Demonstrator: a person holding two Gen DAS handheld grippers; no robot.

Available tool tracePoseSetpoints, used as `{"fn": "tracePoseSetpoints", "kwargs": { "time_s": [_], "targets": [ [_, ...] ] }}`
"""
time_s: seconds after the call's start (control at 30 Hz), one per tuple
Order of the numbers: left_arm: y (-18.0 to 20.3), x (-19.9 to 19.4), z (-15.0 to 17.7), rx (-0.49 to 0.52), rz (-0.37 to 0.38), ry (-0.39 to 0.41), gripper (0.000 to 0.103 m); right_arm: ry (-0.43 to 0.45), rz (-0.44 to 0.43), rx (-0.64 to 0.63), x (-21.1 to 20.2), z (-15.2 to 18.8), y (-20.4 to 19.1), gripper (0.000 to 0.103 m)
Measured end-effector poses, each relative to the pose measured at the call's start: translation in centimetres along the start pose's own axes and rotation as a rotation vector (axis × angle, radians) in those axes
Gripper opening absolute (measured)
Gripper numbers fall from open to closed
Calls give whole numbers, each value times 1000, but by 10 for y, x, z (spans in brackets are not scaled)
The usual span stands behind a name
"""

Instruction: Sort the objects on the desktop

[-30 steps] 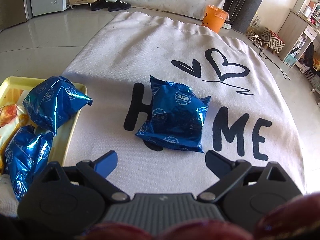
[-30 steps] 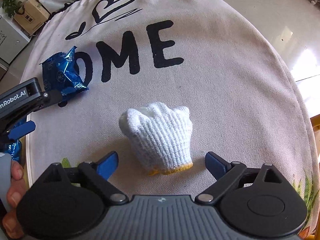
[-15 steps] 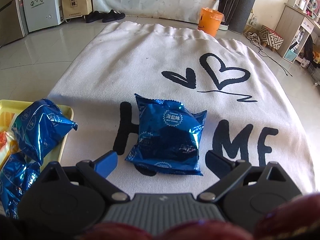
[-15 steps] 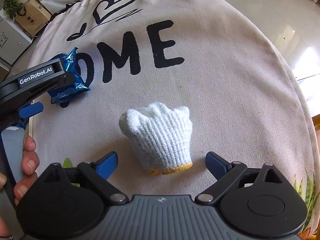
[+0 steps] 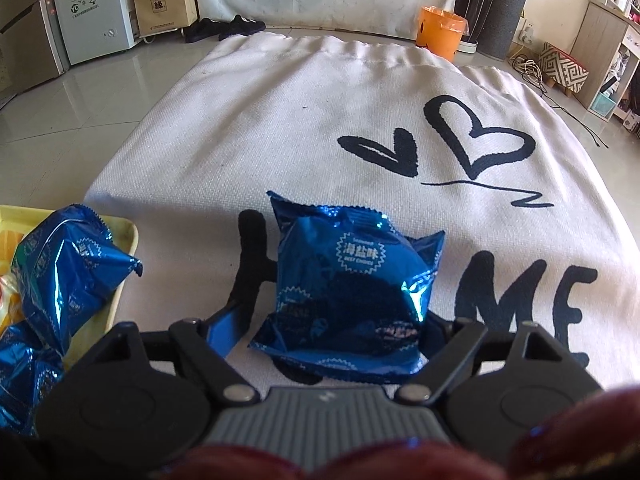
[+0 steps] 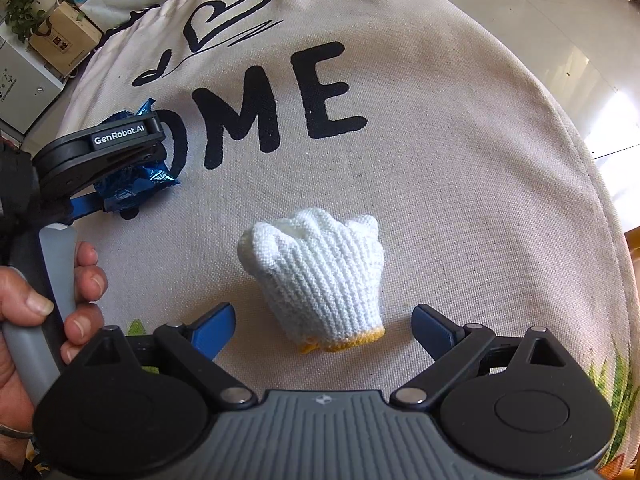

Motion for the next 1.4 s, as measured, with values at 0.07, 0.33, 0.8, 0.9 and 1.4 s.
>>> {"fn": "tracePoseSetpoints", "kwargs": {
  "time_s": [0.07, 0.33, 0.8, 0.9, 1.4],
  "targets": [
    [1, -2, 1, 15, -5, 8, 76, 11, 10, 5, -1, -1, 3, 93],
    [-2, -23, 4, 25, 7, 12, 74, 71, -37, 9, -6, -11, 4, 59],
    [-46, -100, 58, -55, -15, -40, 74, 114, -134, -2, -8, -15, -5, 55],
    [-55, -118, 74, -78, -14, -57, 74, 127, -164, -18, -10, -14, -11, 55],
    [-75, -196, 120, -155, 23, -42, 74, 227, -344, -21, -52, 19, -40, 55]
  ]
}}
Point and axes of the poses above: each gripper's, at about its wrist camera, not at the fingertips, and x roughly the way its jaws point, y to its right, z to its underside, the point moved 10 cm from there along x, roughly the way its jaws point, and after that the axes turned 14 degrees about -x, right-handed, at the moved point
